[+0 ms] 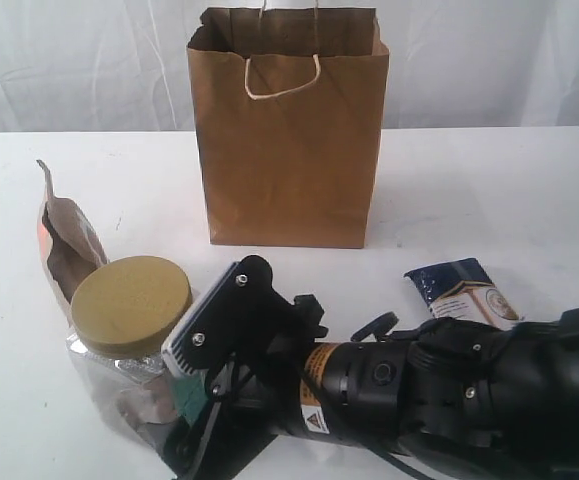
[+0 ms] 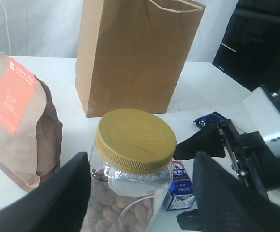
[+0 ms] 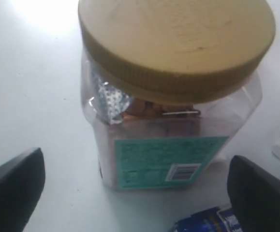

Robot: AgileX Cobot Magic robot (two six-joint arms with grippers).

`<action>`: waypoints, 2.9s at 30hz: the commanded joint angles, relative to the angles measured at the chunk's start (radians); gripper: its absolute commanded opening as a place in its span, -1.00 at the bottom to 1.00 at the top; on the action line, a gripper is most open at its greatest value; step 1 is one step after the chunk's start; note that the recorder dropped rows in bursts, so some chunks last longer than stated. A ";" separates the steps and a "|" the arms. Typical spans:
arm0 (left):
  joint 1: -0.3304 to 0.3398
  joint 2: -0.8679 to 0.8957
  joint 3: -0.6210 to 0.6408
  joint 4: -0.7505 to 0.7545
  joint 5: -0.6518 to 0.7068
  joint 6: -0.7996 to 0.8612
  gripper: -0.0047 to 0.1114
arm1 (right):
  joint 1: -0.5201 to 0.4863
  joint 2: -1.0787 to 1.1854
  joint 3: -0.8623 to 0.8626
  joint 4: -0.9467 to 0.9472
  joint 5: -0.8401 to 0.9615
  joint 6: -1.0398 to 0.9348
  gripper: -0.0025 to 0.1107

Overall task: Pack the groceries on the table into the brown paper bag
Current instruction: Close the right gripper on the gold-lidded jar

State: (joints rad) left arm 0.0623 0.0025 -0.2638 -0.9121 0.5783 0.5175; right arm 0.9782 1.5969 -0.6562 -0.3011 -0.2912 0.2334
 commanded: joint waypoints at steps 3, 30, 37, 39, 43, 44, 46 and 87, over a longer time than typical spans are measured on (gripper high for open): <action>-0.005 -0.003 -0.006 -0.015 0.008 0.002 0.19 | -0.013 0.001 0.016 -0.010 -0.081 -0.002 0.72; -0.005 -0.003 -0.006 -0.015 0.008 0.002 0.19 | -0.055 0.146 0.017 -0.022 -0.263 -0.024 0.72; -0.005 -0.003 -0.006 -0.015 0.008 0.002 0.19 | -0.083 0.148 0.017 0.004 -0.264 0.050 0.77; -0.005 -0.003 -0.006 -0.015 0.008 0.002 0.19 | -0.083 0.157 0.017 0.004 -0.287 0.065 0.85; -0.005 -0.003 -0.006 -0.015 0.008 0.002 0.19 | -0.083 0.184 0.017 0.006 -0.333 0.063 0.86; -0.005 -0.003 -0.006 -0.015 0.008 0.002 0.19 | -0.083 0.187 0.017 0.006 -0.342 0.058 0.86; -0.005 -0.003 -0.006 -0.015 0.008 0.002 0.19 | -0.083 0.196 0.017 -0.002 -0.378 0.046 0.86; -0.005 -0.003 -0.006 -0.015 0.008 0.002 0.19 | -0.081 0.315 -0.047 -0.070 -0.477 0.120 0.86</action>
State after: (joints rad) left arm 0.0623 0.0025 -0.2638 -0.9121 0.5800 0.5175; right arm 0.9002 1.9109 -0.6980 -0.3609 -0.7546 0.3259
